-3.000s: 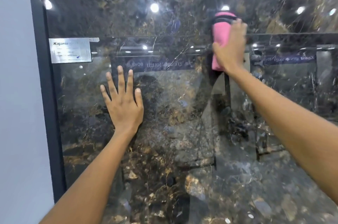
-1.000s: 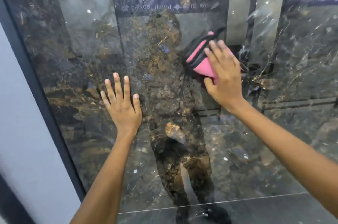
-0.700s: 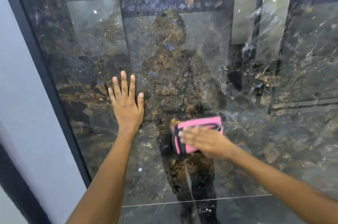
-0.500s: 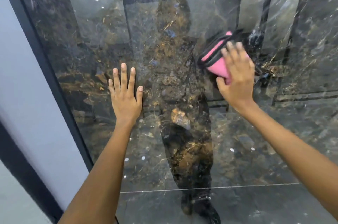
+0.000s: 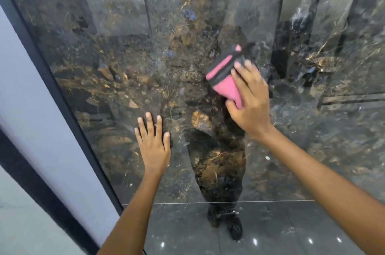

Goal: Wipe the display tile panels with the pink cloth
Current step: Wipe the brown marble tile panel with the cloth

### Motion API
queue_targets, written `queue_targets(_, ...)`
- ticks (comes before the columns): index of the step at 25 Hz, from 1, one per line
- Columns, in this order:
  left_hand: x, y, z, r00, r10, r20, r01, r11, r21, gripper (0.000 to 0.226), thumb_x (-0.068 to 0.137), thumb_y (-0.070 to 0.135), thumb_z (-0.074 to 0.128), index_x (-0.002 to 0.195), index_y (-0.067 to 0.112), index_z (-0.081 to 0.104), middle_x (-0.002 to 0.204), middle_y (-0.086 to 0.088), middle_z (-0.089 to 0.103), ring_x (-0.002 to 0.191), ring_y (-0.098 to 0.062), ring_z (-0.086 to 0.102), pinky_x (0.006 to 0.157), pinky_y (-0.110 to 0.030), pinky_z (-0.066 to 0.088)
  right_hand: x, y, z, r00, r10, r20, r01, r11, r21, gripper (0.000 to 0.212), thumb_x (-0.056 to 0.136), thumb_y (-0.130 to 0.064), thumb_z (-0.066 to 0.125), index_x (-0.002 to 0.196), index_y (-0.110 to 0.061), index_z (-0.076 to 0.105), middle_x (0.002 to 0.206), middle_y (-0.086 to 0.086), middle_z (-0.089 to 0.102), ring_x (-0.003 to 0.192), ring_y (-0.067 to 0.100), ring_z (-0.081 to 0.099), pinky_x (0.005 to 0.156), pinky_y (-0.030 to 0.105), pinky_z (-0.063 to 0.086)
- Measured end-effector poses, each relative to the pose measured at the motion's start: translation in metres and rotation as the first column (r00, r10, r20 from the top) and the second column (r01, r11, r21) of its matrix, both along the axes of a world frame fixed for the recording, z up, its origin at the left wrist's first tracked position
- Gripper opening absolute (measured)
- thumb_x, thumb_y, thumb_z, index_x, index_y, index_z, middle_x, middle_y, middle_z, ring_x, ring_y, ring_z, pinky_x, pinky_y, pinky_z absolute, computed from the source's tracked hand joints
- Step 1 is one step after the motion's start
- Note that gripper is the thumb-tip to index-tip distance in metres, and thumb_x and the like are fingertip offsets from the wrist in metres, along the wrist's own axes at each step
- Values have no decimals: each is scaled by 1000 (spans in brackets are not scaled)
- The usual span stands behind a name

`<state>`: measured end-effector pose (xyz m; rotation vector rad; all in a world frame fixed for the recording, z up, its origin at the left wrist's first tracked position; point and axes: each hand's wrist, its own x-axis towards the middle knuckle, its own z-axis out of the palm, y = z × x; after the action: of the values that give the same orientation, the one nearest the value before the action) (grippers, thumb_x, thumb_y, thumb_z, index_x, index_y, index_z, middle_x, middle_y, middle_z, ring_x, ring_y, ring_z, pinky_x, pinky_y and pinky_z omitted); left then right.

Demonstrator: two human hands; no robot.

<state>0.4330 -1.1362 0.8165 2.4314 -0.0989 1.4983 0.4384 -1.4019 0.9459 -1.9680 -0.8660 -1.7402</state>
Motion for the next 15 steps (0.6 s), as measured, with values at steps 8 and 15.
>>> queue_targets(8,28,13,-19,983,-40,177,41,999,0,54,106,44,16,157,31,3,164,7,-7,151,-19,-7,121,-41,-2,-7,15,-193,995,-64,-74,-32,506,-862,59,80,-3,72,135,-6,54,144,6,49,135,17,43,113,32,32)
queue_targets(15,29,9,-26,972,-53,228,49,998,26,54,106,43,16,157,29,6,164,7,-5,151,-20,-5,122,-41,1,4,-27,-80,986,-154,-66,155,988,20,61,77,0,61,134,-14,46,137,9,43,141,18,31,112,34,26)
